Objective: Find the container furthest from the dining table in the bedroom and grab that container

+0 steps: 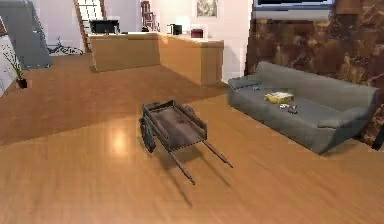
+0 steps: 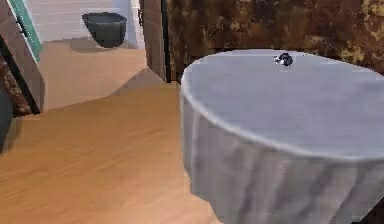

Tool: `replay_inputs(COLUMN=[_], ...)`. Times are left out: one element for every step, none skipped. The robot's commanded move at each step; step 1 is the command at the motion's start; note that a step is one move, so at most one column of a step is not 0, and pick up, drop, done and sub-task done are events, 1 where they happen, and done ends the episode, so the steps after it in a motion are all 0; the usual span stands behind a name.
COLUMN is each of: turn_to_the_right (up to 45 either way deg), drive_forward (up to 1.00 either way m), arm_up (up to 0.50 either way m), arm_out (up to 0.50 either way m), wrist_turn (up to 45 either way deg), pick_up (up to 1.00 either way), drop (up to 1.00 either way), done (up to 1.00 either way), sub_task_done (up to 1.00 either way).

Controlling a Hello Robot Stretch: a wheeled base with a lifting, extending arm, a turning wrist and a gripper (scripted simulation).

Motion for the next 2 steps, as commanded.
replay_inputs(turn_to_the_right=[-39.0,0.0], drive_forward=[0.00,0.05], arm_up=[0.00,0.00], arm_out=[0.00,0.00], wrist_turn=[0.0,0.0], pick_up=[0.00,0.00], drop=[0.00,0.00], done=[0.00,0.00], sub_task_done=[0.00,0.00])
